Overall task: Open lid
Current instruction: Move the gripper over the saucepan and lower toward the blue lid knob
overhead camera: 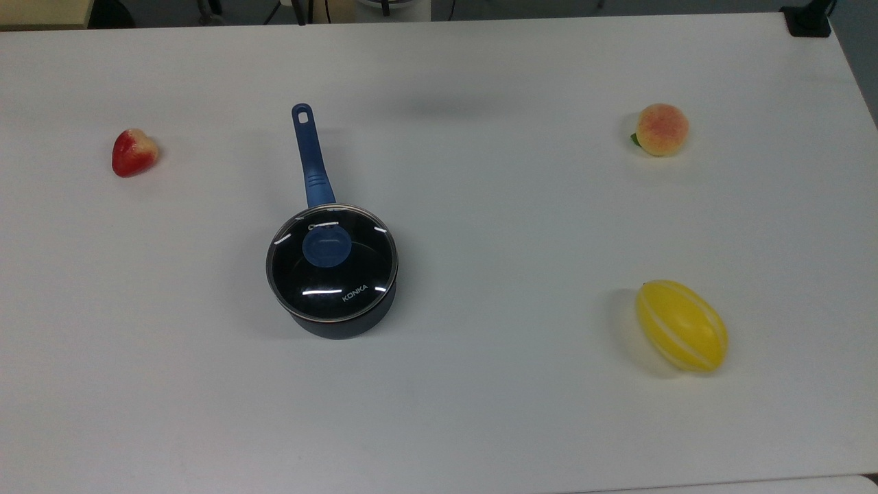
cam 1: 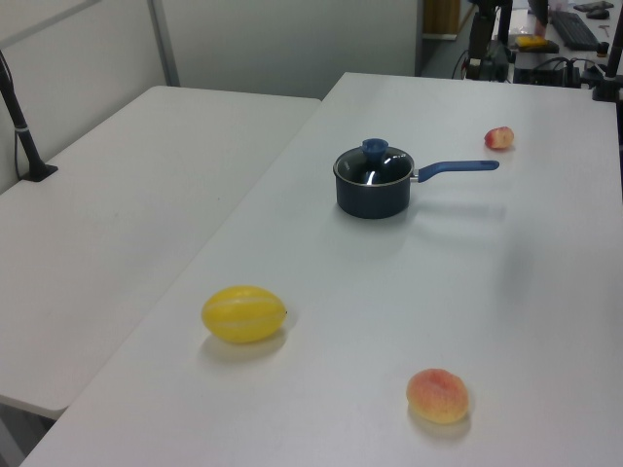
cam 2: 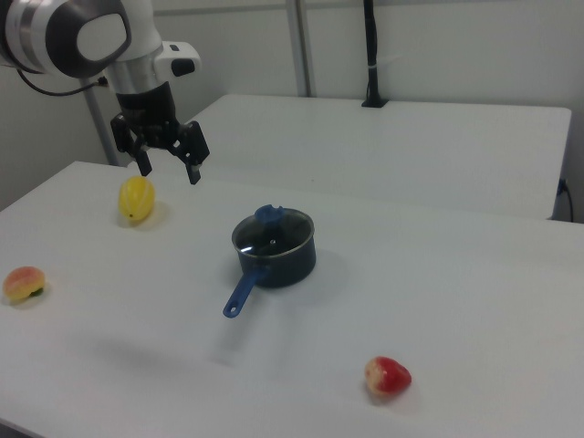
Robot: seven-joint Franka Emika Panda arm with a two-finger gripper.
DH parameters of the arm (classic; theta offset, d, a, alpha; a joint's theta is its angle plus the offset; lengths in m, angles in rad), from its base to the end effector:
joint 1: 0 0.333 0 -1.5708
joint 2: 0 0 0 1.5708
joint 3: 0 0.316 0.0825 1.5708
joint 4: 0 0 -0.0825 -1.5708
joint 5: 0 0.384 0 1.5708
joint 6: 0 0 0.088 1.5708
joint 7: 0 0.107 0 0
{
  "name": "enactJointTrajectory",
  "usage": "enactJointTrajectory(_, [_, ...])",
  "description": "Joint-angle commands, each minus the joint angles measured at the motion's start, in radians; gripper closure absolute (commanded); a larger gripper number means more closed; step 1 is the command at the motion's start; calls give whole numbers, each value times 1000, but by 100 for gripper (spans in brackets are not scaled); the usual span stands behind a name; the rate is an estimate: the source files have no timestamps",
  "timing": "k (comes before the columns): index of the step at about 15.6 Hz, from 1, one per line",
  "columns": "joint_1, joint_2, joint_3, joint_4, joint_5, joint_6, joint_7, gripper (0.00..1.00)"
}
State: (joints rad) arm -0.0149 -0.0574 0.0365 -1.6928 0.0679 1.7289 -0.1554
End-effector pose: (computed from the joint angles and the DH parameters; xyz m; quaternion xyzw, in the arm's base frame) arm 0.5501 0.0187 0.6126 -0.9948 -0.0845 -0.0488 0.0295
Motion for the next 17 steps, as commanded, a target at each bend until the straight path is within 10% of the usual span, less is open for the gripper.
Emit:
enactJointTrajectory(1, [3, -16, -7, -15, 0, 3, -12, 0])
enactJointTrajectory(17, [13, 111, -15, 53, -3, 99, 77, 0])
